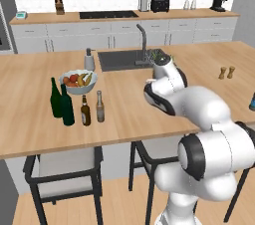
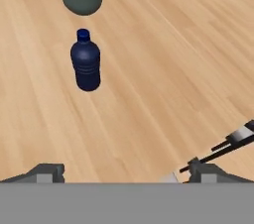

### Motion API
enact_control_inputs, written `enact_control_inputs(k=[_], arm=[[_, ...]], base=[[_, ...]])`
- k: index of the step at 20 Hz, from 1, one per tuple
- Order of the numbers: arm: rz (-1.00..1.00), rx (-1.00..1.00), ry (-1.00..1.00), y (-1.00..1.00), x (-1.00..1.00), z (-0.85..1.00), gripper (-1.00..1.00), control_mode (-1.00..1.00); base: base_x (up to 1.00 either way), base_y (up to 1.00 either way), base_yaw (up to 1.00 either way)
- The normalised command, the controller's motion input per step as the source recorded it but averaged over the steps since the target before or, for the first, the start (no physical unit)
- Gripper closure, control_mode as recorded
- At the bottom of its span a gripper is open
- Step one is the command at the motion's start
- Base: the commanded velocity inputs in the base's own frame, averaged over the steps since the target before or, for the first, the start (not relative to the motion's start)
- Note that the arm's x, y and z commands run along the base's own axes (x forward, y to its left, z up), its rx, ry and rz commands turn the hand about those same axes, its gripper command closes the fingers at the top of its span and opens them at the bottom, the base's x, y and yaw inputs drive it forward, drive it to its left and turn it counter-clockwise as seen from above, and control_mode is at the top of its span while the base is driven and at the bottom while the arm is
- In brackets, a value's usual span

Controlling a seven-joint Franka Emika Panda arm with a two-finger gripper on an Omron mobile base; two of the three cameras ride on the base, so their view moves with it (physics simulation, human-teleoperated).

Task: Move the plastic bottles in the middle to the plastics group, and the glass bottles in the middle to the glass group.

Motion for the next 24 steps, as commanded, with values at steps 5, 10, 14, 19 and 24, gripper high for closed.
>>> enact_control_inputs(k=[5,10,14,19,24], arm=[[0.01,0.00,-0.01,-0.26,0.34,-0.14,-1.00,-1.00],[0.00,0.02,0.00,-0.04,0.38,0.00,-1.00,-1.00],[0.00,0.02,0.00,-0.04,0.26,-0.06,-1.00,-1.00],[0.00,0.04,0.04,-0.04,0.36,-0.18,-1.00,-1.00],[0.02,0.00,0.00,-0.04,0.39,-0.13,-1.00,-1.00]], base=[[0.00,0.00,0.00],[0.00,0.00,0.00],[0.00,0.00,0.00],[0.00,0.00,0.00],[0.00,0.00,0.00]])
